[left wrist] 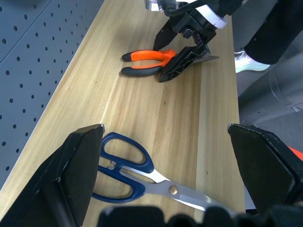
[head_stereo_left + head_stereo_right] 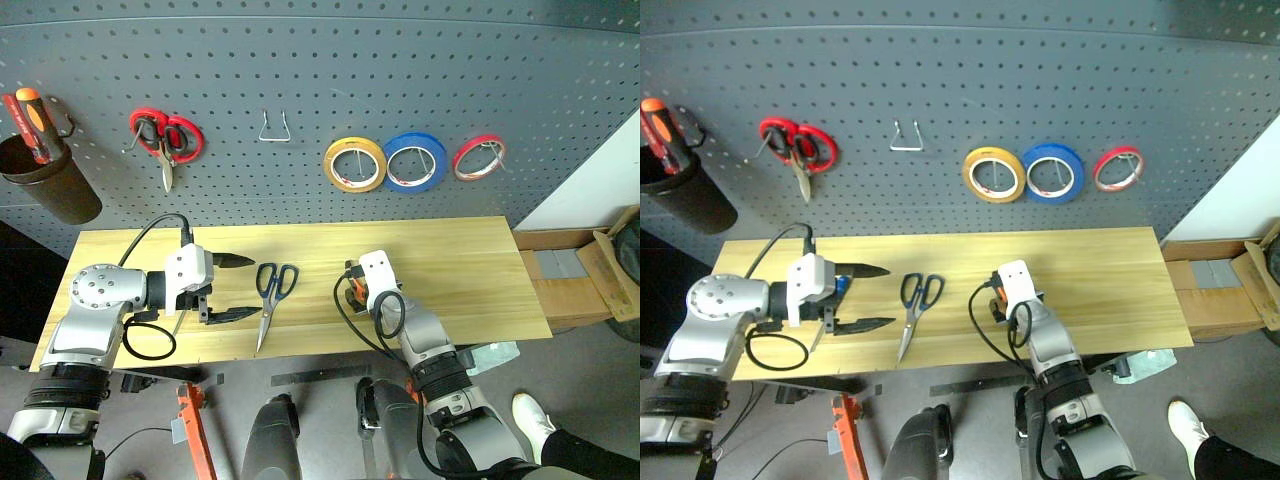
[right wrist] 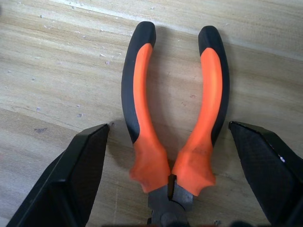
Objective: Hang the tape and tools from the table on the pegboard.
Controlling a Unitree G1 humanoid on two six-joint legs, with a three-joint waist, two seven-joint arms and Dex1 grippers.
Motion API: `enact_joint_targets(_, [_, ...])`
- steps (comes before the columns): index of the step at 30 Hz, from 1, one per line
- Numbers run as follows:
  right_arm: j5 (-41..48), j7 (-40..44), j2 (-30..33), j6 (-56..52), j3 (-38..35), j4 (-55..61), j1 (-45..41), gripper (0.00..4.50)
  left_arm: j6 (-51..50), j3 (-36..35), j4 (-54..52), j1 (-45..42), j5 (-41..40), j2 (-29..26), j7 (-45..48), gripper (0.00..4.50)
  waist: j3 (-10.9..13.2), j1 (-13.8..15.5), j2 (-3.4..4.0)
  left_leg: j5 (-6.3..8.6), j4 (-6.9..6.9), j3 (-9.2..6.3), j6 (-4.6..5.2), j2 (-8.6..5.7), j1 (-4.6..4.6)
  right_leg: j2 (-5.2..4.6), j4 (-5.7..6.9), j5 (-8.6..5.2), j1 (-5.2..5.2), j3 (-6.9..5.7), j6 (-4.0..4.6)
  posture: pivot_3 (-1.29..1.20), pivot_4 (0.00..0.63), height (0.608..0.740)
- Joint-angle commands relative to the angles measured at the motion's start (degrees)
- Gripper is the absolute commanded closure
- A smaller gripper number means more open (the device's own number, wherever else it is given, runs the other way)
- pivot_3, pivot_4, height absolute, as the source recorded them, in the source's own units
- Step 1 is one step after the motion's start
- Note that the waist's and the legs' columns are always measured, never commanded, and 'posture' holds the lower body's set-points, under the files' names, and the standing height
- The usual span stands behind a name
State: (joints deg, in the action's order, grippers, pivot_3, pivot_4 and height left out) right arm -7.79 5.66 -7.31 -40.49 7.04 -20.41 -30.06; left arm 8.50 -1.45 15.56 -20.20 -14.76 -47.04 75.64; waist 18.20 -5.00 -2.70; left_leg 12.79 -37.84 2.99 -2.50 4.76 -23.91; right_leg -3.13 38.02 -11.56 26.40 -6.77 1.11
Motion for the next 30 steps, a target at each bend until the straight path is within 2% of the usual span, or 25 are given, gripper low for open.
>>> enact_joint_targets(1, [0.5, -0.5, -0.7, 1.4, 0.9, -1.3, -0.8, 0.68, 1.2, -0.6, -1.1, 0.2, -0.2, -0.1, -0.3, 0.00, 0.0, 0.0, -0.01, 0.00, 0.00, 0.00, 0.00, 0.00, 0.00, 0.00, 0.00, 0.00, 0.00, 0.00, 0.00, -0.20, 0.254, 0.740])
enact_joint_targets(5, [0.5, -1.0, -0.7, 3.6, 1.0, -4.5, -2.3, 1.95, 0.4, -1.8, -1.2, 0.6, -0.7, -0.1, -2.0, 0.00, 0.0, 0.0, -0.03, 0.00, 0.00, 0.00, 0.00, 0.00, 0.01, 0.00, 0.00, 0.00, 0.00, -0.01, 0.00, -0.21, 0.254, 0.740])
enact_joint_targets(6, [0.6, -1.1, -0.6, 4.2, 0.9, -5.2, -2.7, 2.07, 0.4, -2.0, -1.3, 1.0, -0.8, -0.2, -2.3, 0.00, 0.0, -0.1, -0.03, 0.00, 0.00, 0.00, 0.00, 0.00, 0.01, 0.00, 0.00, 0.00, 0.00, 0.00, 0.00, -0.20, 0.254, 0.740])
enact_joint_targets(11, [-0.1, 0.1, 0.7, 8.1, 2.6, -3.9, -3.2, 2.07, -0.1, -3.7, -3.4, 3.7, -1.8, -0.2, -4.8, 0.00, 0.0, -0.1, -0.02, 0.00, 0.02, 0.01, 0.00, 0.02, 0.01, 0.01, -0.01, 0.00, 0.00, 0.00, 0.00, -0.19, 0.253, 0.740])
enact_joint_targets(20, [0.4, 8.6, 4.7, 4.7, 11.4, 31.4, 1.9, 2.07, -7.2, -14.3, -10.7, 10.8, -8.1, 2.2, -15.7, 0.00, 0.0, 0.2, -0.01, 0.00, 0.06, 0.03, 0.00, 0.05, -0.11, 0.03, 0.00, -0.01, 0.21, 0.06, -0.01, -0.17, 0.266, 0.740])
enact_joint_targets(23, [2.0, 9.1, 3.0, 0.3, 13.0, 39.5, 2.8, 2.07, -9.6, -16.4, -12.7, 13.0, -9.7, 2.8, -17.6, 0.00, 0.0, 0.3, -0.02, 0.00, 0.06, 0.02, 0.00, 0.06, -0.12, 0.04, -0.01, -0.01, 0.22, 0.03, -0.01, -0.16, 0.271, 0.740])
enact_joint_targets(26, [2.4, 10.0, 2.6, -0.2, 15.2, 43.7, 1.5, 2.07, -11.4, -17.2, -14.8, 14.1, -10.9, 3.2, -18.8, 0.00, 0.0, 0.3, -0.01, 0.00, 0.05, 0.02, 0.00, 0.06, -0.12, 0.03, 0.00, -0.01, 0.23, 0.05, 0.00, -0.16, 0.272, 0.740])
enact_joint_targets(30, [3.2, 10.1, 1.3, 1.2, 14.5, 44.0, -4.2, 2.08, -14.6, -17.8, -17.8, 13.6, -13.1, 3.9, -20.7, 0.00, 0.0, 0.4, -0.01, 0.00, 0.02, -0.01, 0.00, 0.06, -0.12, 0.03, 0.01, 0.00, 0.23, 0.03, 0.00, -0.15, 0.272, 0.740])
